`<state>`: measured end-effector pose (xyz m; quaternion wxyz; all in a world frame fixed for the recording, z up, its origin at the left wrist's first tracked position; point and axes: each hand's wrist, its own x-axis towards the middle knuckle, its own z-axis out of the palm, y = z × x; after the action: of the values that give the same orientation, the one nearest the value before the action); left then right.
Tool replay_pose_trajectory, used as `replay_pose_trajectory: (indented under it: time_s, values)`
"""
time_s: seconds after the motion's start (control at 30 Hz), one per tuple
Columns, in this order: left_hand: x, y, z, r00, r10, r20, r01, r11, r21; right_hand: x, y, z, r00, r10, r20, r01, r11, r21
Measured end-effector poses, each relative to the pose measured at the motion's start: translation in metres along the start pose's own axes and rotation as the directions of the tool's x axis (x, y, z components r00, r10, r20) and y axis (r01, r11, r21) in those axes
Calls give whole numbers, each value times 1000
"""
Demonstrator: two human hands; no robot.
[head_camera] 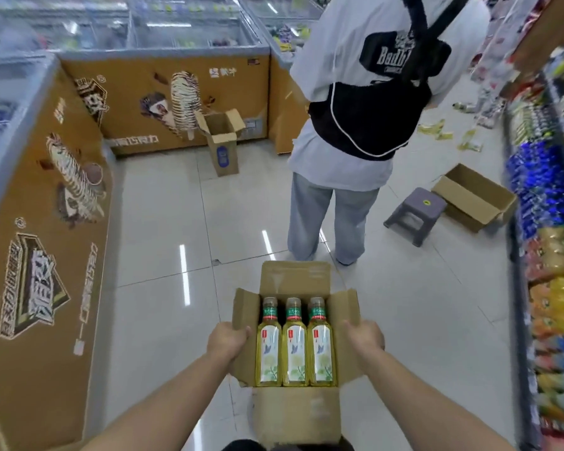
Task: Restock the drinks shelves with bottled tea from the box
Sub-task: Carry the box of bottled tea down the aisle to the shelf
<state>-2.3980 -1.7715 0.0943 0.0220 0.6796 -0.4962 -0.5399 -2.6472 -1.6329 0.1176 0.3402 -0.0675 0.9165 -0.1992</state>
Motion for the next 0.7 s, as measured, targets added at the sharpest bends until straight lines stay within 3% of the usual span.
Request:
replay_pose_trajectory:
  time_s: [0.37, 0.7]
  values:
    - [193, 159, -147, 990, -50, -131, 47, 998, -29, 111, -296, 100, 983, -126, 134, 137, 988, -74]
    - [379, 312, -265, 970, -110, -217, 110, 994, -12, 208, -550, 175, 972, -123, 198, 156, 975, -159]
